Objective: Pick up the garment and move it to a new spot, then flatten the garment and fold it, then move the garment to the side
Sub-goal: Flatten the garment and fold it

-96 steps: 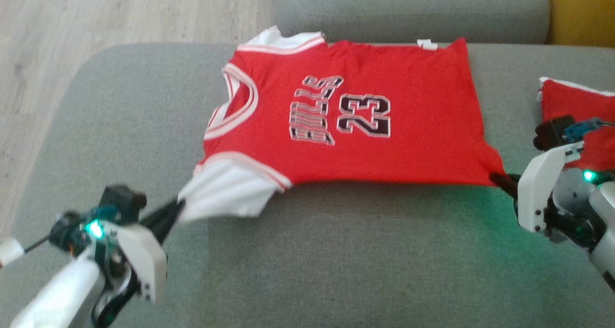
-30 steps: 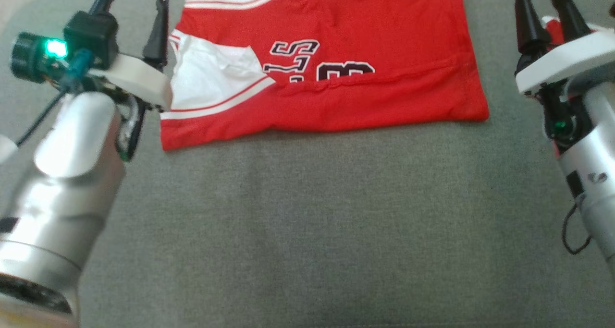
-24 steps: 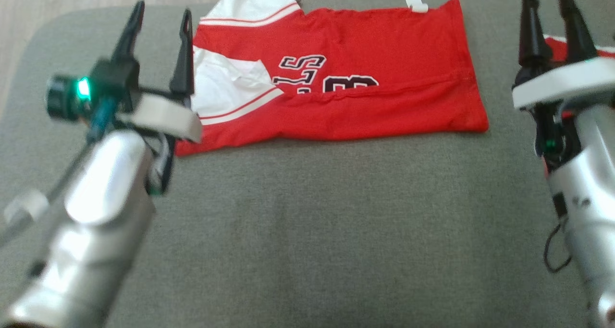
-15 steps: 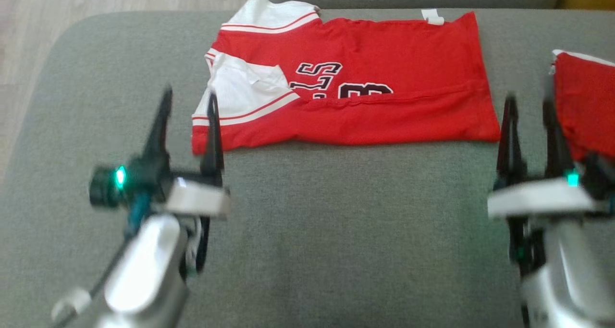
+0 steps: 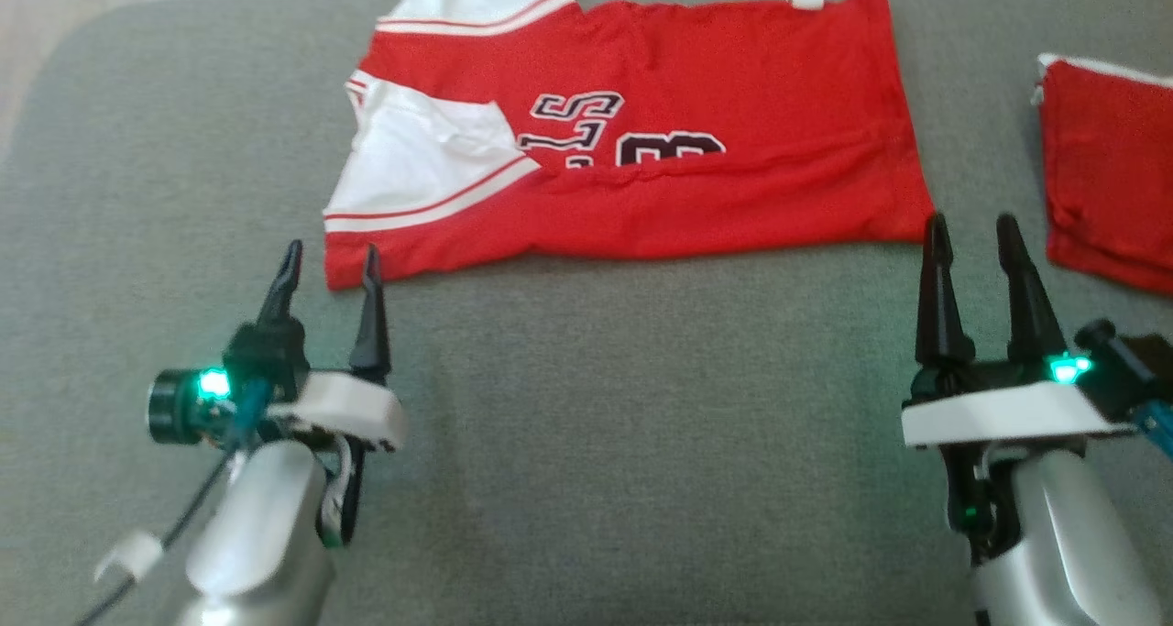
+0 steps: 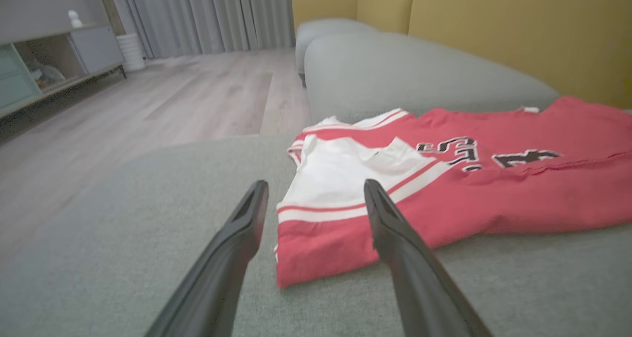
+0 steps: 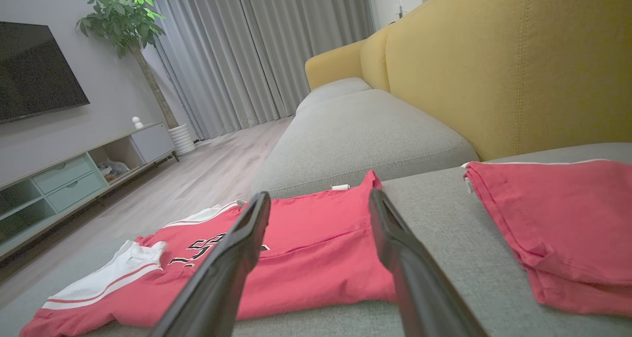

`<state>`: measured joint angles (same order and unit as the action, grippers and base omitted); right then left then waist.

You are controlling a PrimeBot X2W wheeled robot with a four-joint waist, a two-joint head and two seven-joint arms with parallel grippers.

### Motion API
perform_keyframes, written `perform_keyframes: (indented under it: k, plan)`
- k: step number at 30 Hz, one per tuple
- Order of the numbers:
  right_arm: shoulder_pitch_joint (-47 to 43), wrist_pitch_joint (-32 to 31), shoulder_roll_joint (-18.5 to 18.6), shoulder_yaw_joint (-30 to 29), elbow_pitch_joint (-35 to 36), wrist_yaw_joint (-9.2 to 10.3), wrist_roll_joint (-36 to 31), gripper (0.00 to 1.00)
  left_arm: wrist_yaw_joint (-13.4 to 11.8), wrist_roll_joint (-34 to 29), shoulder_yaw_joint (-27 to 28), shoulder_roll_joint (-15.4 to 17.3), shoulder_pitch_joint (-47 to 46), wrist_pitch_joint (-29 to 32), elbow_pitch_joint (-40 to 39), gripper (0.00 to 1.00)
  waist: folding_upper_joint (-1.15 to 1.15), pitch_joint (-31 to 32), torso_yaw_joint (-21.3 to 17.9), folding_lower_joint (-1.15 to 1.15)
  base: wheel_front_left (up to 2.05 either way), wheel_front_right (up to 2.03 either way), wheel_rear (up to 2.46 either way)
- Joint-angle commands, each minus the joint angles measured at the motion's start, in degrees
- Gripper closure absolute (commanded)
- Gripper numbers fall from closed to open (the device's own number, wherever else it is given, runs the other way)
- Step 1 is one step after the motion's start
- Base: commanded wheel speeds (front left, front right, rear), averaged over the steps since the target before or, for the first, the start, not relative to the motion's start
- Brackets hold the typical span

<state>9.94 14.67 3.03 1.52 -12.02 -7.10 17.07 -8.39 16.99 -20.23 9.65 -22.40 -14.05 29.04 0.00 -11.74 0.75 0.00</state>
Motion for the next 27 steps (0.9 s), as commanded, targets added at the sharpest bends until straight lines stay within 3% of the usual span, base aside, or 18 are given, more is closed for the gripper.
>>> perform_keyframes:
  k: [1,5,13,19,20,21,27]
  plan:
    - [2.9,0.3,-0.1,1.8,2.3,-0.39,0.7,0.00,0.1,0.1,2.5,1.2,-4.3,1.1,1.7,0.00,0.00,-1.7,-1.4,0.00,0.00,0.00,0.00]
    - [3.2,0.3,-0.1,2.7,2.4,-0.39,1.4,0.00,1.3,0.6,2.6,2.2,-8.2,4.0,9.6,0.00,0.00,-3.5,-3.0,0.00,0.00,0.00,0.00]
    - [3.6,0.3,-0.1,3.0,2.7,-0.39,2.2,0.00,-0.3,2.5,5.1,3.8,-13.4,6.4,21.5,0.00,0.00,-5.6,-5.2,0.00,0.00,0.00,0.00]
    - [4.0,0.3,-0.1,2.9,2.8,-0.39,2.7,0.00,2.6,2.3,3.3,4.0,-15.2,9.4,26.8,0.00,0.00,-5.9,-5.8,0.00,0.00,0.00,0.00]
    - [4.0,0.3,-0.1,2.9,2.8,-0.39,2.7,0.00,3.1,2.4,3.0,3.8,-15.4,10.3,27.8,0.40,0.00,-5.9,-5.8,0.00,0.00,0.00,0.00]
    - [4.0,0.3,-0.1,2.9,2.7,-0.39,2.9,0.00,3.6,2.4,2.7,3.7,-15.5,11.1,28.7,1.00,0.00,-5.7,-5.8,0.00,0.00,0.00,0.00]
    - [4.0,0.3,-0.1,2.4,2.1,-0.39,2.6,0.00,4.4,2.5,1.9,2.8,-16.6,9.4,30.3,1.00,0.00,-4.6,-4.8,0.00,0.00,0.00,0.00]
